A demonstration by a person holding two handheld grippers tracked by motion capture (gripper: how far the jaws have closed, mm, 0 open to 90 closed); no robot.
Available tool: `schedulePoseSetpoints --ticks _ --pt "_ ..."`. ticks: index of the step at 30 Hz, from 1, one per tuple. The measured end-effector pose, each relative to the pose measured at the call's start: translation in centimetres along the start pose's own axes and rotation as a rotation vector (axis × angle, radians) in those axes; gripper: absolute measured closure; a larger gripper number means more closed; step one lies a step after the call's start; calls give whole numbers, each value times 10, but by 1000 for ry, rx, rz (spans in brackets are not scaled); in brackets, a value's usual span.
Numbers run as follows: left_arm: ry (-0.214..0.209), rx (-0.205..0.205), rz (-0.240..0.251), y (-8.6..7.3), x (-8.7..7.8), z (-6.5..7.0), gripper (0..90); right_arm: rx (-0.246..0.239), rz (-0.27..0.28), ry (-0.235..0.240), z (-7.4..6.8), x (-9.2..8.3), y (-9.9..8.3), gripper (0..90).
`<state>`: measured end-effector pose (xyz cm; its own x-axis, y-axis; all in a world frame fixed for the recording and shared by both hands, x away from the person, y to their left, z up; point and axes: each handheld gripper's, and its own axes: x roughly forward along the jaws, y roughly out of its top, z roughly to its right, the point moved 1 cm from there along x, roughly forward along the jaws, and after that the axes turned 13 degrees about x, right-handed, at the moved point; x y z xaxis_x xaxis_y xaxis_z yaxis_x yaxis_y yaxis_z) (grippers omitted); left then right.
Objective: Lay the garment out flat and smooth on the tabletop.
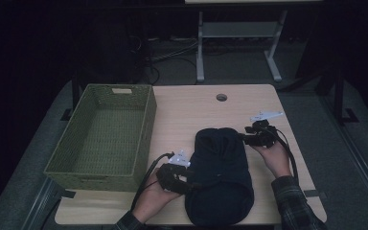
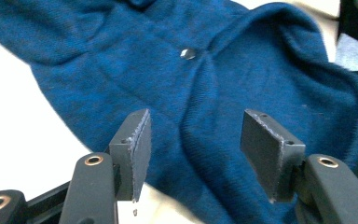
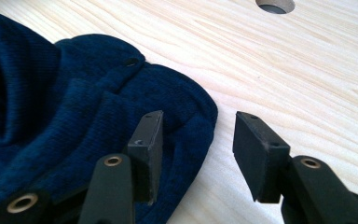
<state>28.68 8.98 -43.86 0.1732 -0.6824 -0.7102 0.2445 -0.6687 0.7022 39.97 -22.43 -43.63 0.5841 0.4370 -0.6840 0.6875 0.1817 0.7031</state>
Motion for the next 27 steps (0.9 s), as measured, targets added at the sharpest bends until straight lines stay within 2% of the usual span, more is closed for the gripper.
schedulePoseSetpoints --ticks 2,7,9,10,16,23,27 --pt "10 -10 2 -2 1 -3 435 5 -1 2 1 2 0 526" --pt "40 -17 -53 -9 10 -9 438 11 -1 0 5 10 0 534" --pt "48 -23 -46 -10 11 -11 438 19 -2 2 7 13 1 535" --pt "54 -30 -35 -9 12 -11 439 30 -22 11 8 16 2 533" --pt "93 -26 -4 6 11 -21 446 24 -19 -5 11 26 9 564" --pt "114 -25 12 14 8 -31 446 44 -38 16 16 41 5 592" --pt "125 -28 10 18 7 -38 445 61 -70 46 19 50 1 657"
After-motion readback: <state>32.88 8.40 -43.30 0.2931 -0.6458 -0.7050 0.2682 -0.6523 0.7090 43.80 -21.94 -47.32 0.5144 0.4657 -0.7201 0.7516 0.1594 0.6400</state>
